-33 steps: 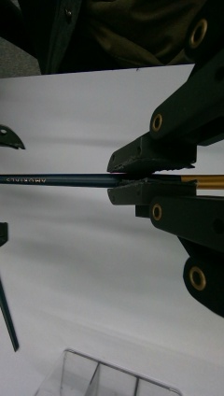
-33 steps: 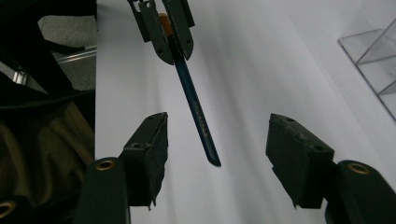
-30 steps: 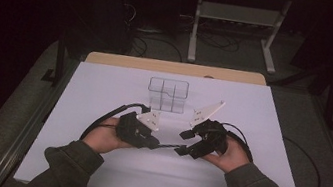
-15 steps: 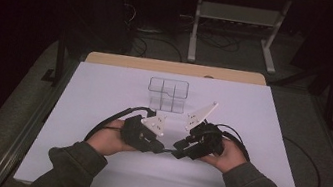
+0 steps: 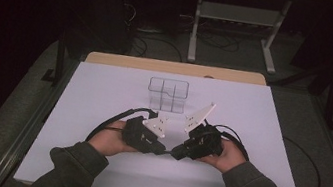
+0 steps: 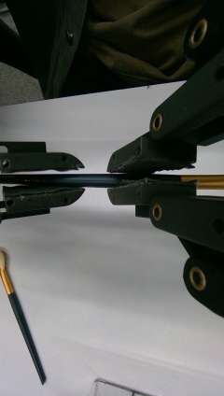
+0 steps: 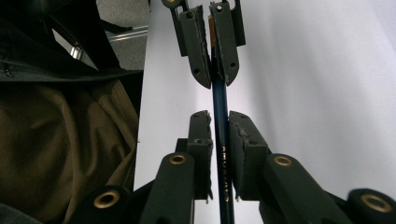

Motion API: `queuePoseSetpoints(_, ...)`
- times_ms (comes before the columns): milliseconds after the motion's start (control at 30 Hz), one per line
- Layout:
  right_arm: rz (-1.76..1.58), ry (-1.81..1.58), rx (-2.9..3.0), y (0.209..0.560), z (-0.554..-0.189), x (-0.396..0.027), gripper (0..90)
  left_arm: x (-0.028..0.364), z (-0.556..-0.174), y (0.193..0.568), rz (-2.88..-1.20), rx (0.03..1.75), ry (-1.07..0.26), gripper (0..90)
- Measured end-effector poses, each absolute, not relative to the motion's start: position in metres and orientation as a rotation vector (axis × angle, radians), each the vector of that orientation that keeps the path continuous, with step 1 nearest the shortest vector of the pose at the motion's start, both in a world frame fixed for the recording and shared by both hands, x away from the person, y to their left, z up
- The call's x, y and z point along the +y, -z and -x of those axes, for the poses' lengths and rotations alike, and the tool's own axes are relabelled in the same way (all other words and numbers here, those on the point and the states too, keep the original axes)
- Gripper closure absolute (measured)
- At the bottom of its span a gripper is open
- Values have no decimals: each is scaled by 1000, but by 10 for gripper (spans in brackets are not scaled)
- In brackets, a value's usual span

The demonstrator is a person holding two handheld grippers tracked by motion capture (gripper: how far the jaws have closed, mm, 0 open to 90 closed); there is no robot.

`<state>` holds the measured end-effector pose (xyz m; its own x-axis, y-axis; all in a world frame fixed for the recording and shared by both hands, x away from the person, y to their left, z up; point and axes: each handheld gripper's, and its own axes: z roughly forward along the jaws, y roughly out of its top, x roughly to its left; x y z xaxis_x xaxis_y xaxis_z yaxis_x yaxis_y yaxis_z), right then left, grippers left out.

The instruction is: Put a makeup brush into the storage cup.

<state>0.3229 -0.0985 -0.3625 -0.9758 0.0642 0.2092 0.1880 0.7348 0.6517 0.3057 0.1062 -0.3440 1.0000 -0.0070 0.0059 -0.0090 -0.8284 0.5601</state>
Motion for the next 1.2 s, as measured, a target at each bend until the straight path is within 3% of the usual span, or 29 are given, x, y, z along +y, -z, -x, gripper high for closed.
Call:
queuePoseSetpoints(700,207,1042,-2766,367,-324,-99,838,104,-306,350,-2550,10,10,817)
queuePoseSetpoints(767,208,1025,-2778,368,-324,-98,838,104,-307,350,-2549,22,14,756)
queuePoseSetpoints(933,216,1046,-2775,370,-324,-101,838,105,-307,351,-2539,40,18,701)
queuePoseSetpoints(1200,240,1095,-2767,370,-322,-111,838,116,-307,351,-2520,63,7,660)
